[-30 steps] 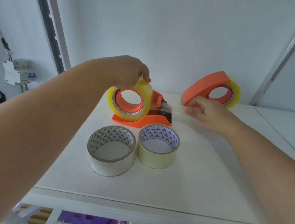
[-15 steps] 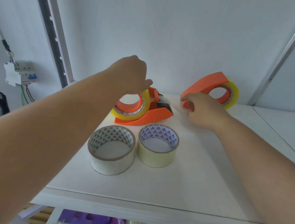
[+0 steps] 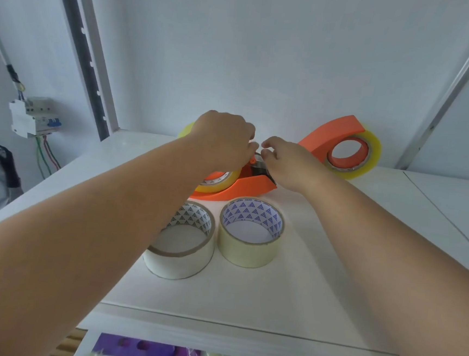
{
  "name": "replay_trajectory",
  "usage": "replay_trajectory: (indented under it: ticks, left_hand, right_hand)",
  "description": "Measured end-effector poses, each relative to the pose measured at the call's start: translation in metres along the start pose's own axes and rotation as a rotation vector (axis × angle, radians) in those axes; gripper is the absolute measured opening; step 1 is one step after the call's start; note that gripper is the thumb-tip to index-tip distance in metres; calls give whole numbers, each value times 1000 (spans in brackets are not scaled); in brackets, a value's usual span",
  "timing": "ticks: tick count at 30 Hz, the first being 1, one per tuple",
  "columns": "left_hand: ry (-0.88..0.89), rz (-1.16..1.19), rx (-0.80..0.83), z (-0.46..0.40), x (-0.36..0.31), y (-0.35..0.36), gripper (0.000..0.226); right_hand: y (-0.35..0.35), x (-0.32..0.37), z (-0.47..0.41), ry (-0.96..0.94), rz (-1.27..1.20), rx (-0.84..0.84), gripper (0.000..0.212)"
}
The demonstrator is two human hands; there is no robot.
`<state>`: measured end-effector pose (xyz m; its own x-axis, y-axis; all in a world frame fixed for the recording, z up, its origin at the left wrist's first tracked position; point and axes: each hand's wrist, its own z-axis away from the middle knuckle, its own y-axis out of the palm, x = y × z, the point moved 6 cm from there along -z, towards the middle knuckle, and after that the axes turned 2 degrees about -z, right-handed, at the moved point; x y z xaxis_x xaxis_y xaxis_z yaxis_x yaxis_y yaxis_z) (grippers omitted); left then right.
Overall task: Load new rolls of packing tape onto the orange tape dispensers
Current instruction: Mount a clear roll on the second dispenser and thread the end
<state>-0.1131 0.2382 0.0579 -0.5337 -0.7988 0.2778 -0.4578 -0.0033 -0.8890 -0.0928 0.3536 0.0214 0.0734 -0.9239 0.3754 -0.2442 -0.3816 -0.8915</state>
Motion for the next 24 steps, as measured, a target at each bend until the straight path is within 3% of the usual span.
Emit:
replay_trajectory:
  ticks: [5,11,24]
  left_hand:
    - [57,-75,-14,-3,-2,4,42]
    - [95,-142,-42,-4,-5,6,39]
    - [155,-166,-67,0,-4,6,45]
  right_hand:
    - [0,0,-5,-39,64,-28,38]
    - [5,0,-8,-24,-23,52,38]
    - [1,2,-4,-34,37,175,33]
